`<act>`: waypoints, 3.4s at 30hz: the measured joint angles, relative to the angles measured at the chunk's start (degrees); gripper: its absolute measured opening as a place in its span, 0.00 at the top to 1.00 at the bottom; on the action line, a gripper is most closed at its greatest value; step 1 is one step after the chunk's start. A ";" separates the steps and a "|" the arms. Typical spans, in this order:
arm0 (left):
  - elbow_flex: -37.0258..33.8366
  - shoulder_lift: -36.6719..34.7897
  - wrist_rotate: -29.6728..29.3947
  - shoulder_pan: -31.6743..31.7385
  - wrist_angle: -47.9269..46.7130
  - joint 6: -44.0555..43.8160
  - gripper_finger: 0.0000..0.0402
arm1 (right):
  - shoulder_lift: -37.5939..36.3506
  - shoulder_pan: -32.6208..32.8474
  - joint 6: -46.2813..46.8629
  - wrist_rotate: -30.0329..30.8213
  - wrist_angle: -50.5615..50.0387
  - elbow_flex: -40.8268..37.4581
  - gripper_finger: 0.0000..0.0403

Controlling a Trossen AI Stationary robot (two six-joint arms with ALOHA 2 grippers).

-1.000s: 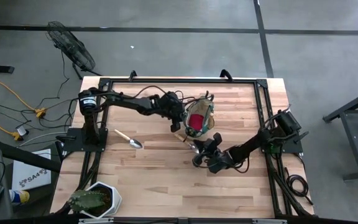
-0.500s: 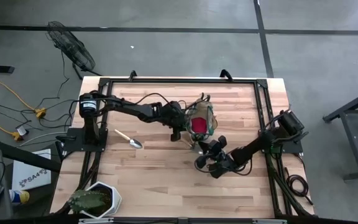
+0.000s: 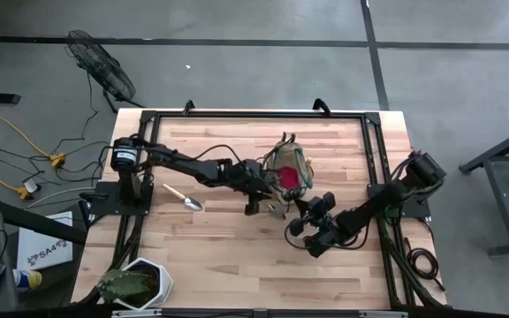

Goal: Pick & Place Garden tools in Gardening bag
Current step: Adjust the gardening bag

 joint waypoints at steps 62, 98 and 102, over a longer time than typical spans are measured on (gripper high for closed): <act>0.49 2.55 -7.42 19.25 16.22 10.66 0.80 | 14.56 -1.91 -21.16 0.01 38.90 3.68 0.99; 1.27 3.48 1.31 9.61 5.58 8.95 0.80 | 13.69 2.72 6.05 4.16 11.08 3.67 0.99; 1.27 3.48 1.50 8.94 3.54 8.85 0.80 | 13.28 3.14 9.24 3.23 6.79 3.67 0.99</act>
